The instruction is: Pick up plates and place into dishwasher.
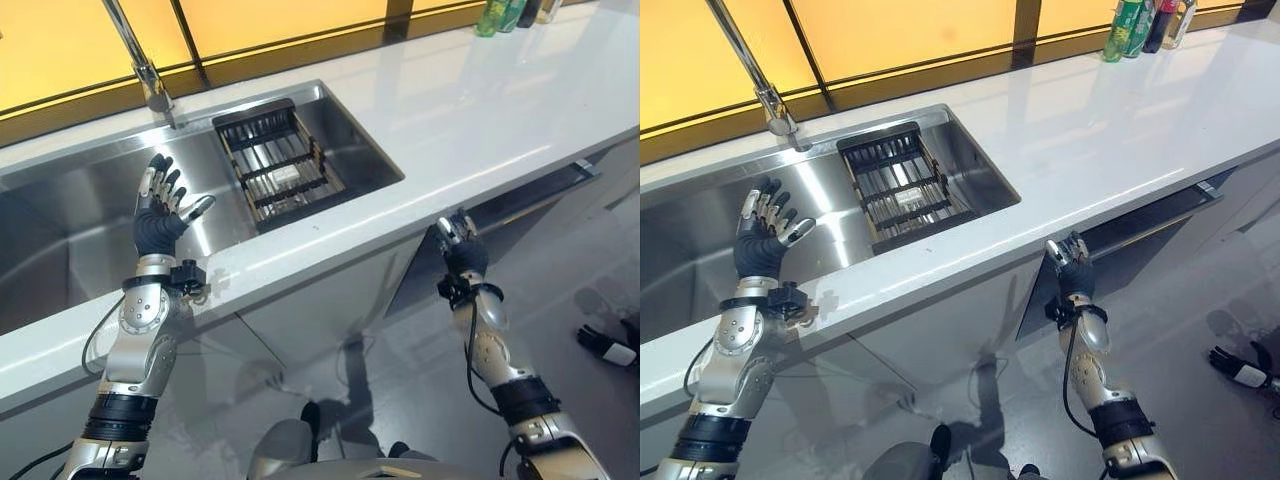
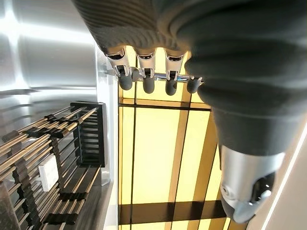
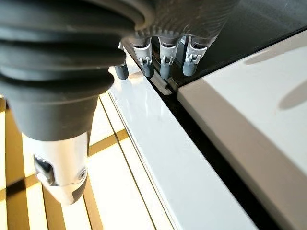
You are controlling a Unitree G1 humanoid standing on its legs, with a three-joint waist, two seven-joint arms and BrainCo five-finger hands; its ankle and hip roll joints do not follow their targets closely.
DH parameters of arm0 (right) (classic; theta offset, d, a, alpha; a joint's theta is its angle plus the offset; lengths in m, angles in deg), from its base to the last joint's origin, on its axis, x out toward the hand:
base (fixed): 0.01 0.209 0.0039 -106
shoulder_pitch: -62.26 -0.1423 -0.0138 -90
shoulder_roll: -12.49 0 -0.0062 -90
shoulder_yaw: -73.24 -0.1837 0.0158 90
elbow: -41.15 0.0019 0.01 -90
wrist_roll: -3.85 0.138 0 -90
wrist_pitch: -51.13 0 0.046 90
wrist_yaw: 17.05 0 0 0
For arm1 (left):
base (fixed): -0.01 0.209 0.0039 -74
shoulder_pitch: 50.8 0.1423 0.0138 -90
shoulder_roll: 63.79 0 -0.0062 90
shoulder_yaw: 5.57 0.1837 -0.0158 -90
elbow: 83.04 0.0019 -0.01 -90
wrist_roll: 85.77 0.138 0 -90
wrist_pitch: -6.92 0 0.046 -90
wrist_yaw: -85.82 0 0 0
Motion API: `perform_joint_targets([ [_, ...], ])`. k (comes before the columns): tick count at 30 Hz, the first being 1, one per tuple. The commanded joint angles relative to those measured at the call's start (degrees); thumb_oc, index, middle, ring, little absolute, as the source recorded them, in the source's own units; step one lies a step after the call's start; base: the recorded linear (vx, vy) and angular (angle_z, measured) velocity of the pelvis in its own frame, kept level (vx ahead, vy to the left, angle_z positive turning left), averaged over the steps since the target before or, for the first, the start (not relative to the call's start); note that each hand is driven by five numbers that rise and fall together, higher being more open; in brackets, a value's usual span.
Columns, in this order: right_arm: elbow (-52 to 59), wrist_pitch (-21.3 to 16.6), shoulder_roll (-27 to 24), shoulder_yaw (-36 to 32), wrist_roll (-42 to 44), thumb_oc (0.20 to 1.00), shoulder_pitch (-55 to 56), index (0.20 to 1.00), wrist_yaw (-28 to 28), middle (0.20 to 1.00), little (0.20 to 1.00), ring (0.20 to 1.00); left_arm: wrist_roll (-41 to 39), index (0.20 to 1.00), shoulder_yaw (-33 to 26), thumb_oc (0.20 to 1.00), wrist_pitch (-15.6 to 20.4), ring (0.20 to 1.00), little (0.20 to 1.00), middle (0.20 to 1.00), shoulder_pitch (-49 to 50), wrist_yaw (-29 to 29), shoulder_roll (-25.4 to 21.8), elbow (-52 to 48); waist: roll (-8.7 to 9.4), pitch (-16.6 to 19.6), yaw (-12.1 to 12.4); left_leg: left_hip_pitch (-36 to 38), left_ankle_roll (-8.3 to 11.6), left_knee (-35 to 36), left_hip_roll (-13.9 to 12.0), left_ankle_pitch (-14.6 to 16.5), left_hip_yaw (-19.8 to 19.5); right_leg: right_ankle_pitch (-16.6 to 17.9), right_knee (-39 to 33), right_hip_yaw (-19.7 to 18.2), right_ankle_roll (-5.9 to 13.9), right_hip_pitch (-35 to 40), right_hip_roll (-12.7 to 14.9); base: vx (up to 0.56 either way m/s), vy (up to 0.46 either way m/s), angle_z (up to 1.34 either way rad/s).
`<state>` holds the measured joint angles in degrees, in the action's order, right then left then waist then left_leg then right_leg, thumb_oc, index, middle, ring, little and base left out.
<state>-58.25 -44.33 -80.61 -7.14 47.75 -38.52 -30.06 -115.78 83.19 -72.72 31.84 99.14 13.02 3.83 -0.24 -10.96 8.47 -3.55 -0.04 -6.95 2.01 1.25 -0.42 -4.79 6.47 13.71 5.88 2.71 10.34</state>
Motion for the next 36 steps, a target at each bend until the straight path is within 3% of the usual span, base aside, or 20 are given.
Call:
perform_joint_targets([
  [1, 12.7, -3.3, 1.5, 3.3, -4.7, 1.000, -3.3, 1.000, 3.8, 1.000, 1.000, 1.000, 2.5, 1.000, -0.2, 1.000, 1.9, 1.000, 1.000, 1.000, 0.5, 0.0, -1.8, -3.8, 3.22, 6.5, -1.6, 3.4, -2.00, 0.3, 1.2, 6.6, 1.6, 14.2, -4.5, -3.8, 2.50, -3.7, 5.9, -0.05, 0.056, -0.16],
  [4, 13.1, -2.8, 2.0, 2.2, -5.5, 1.000, 0.9, 1.000, 1.7, 1.000, 1.000, 1.000, 2.8, 1.000, -0.1, 1.000, 2.1, 1.000, 1.000, 1.000, 1.2, 0.5, -1.1, -4.3, 3.30, 6.4, -2.6, 3.7, -2.01, 0.3, 1.2, 6.8, 2.3, 14.8, -4.5, -4.6, 2.75, -4.2, 6.2, -0.05, 0.060, -0.09],
  [8, 15.5, -3.6, 2.6, -0.1, -7.1, 1.000, 5.7, 1.000, -5.7, 1.000, 1.000, 1.000, 3.1, 1.000, -0.7, 1.000, 2.2, 1.000, 1.000, 1.000, 2.5, 1.6, -0.3, -4.8, 2.99, 6.1, -4.5, 4.0, -2.12, 0.5, 1.3, 7.1, 3.3, 15.1, -4.2, -6.1, 2.86, -5.2, 6.3, -0.06, 0.076, -0.17],
  [12, 18.1, -6.4, 3.0, -2.1, -8.7, 1.000, 6.3, 1.000, -12.2, 1.000, 1.000, 1.000, 2.8, 1.000, -0.3, 1.000, 2.8, 1.000, 1.000, 1.000, 2.2, 2.6, 0.1, -5.4, 2.51, 6.1, -5.7, 4.3, -2.41, 0.8, 1.7, 7.2, 3.5, 14.4, -3.5, -7.3, 2.66, -5.8, 5.9, -0.06, 0.107, -0.19],
  [17, 23.8, -10.7, 0.6, -2.6, -19.7, 1.000, 4.5, 1.000, -16.0, 1.000, 1.000, 1.000, 3.1, 1.000, 1.0, 1.000, 2.1, 1.000, 1.000, 1.000, 2.0, 4.3, 1.3, -7.0, 1.84, 6.7, -6.3, 4.7, -3.08, 1.5, 2.6, 6.9, 2.0, 11.5, -1.0, -10.1, 1.91, -5.7, 3.4, -0.01, 0.113, -0.10],
  [23, 26.0, -11.1, -3.7, -3.3, -22.9, 1.000, 1.6, 1.000, -11.6, 1.000, 1.000, 1.000, 2.7, 1.000, 2.9, 1.000, 1.4, 1.000, 1.000, 1.000, 1.3, 2.2, 2.8, -7.3, 2.57, 7.7, -6.0, 4.8, -2.68, 1.9, 3.1, 6.4, -0.5, 9.0, -4.4, -12.2, 1.49, -3.5, 0.4, 0.06, 0.014, 0.25],
  [31, 25.3, -5.5, -6.6, 1.7, -21.6, 1.000, -3.2, 1.000, -5.1, 1.000, 1.000, 1.000, 2.3, 1.000, 6.2, 1.000, 1.9, 1.000, 1.000, 1.000, -0.6, 1.0, 4.5, -7.2, 3.60, 8.6, -5.2, 4.0, -1.96, 1.3, 2.9, 6.1, -4.4, 8.7, -7.1, -16.9, 2.01, -3.2, -1.7, 0.09, -0.095, 0.53],
  [36, 23.4, -3.0, -6.6, 3.2, -20.8, 1.000, -4.8, 1.000, -4.0, 1.000, 1.000, 1.000, 3.1, 1.000, 5.9, 1.000, 1.2, 1.000, 1.000, 1.000, 0.3, 1.1, 5.2, -9.2, 4.20, 9.0, -3.5, 3.5, -0.90, 0.8, 1.8, 5.8, -6.6, 6.7, -6.5, -14.9, 1.48, -2.2, -2.6, 0.08, -0.186, 0.56],
])
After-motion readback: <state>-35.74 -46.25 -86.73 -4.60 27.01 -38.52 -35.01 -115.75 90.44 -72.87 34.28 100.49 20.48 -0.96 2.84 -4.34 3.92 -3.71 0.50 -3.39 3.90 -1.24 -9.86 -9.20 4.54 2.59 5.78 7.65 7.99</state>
